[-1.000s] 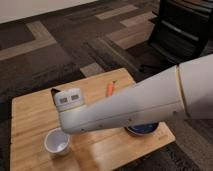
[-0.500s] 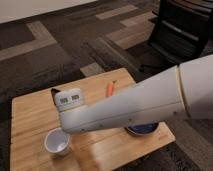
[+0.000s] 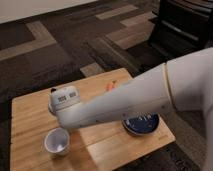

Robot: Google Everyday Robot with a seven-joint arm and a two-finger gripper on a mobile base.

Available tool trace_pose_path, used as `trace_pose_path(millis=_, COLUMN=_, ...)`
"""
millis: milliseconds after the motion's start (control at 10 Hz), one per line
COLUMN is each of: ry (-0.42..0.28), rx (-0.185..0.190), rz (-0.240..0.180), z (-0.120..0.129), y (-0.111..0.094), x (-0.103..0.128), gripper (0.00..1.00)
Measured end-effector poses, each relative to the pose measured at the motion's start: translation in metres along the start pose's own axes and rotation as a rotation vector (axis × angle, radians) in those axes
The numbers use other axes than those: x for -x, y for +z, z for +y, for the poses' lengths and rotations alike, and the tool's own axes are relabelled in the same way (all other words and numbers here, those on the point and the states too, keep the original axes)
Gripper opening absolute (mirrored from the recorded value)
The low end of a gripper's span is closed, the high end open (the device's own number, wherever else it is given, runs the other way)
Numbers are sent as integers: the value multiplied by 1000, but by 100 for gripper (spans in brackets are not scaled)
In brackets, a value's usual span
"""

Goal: Place the white sponge in the ceramic cup

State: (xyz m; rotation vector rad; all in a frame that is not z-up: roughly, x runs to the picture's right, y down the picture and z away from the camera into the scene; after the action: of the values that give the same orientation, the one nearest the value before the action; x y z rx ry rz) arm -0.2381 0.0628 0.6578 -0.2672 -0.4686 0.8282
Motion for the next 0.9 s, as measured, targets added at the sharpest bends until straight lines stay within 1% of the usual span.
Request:
trace_pose_path(millis=100, ry=-23, rx=9, rz=-14, z=-4, y=4, x=4, gripper=0)
trace_pose_path(millis=200, ry=-57, rx=28, rz=-34, z=-3, y=5, x=11, gripper=0)
trace_pose_path(millis=300, ry=-85, rx=52, rz=-46, z=4, y=4, x=14, gripper=0)
trace_pose_path(millis=400, ry=-112, rx=87, rz=-60, z=16, y=-1, x=17, gripper=0)
trace_pose_path(millis=600, ry=-141, rx=148, rz=-94, z=30, y=-17, x=19, gripper=0)
trace_pose_path(millis=700, ry=-143, rx=170, rz=-117, z=30, y=-26, x=21, gripper=0)
trace_pose_path(millis=800, ry=-140, rx=202, rz=-159, z=27, y=-38, x=26, gripper=0)
trace_pose_path(millis=900, ry=-134, rx=238, rz=-192, z=26, y=-45, x=29, gripper=0)
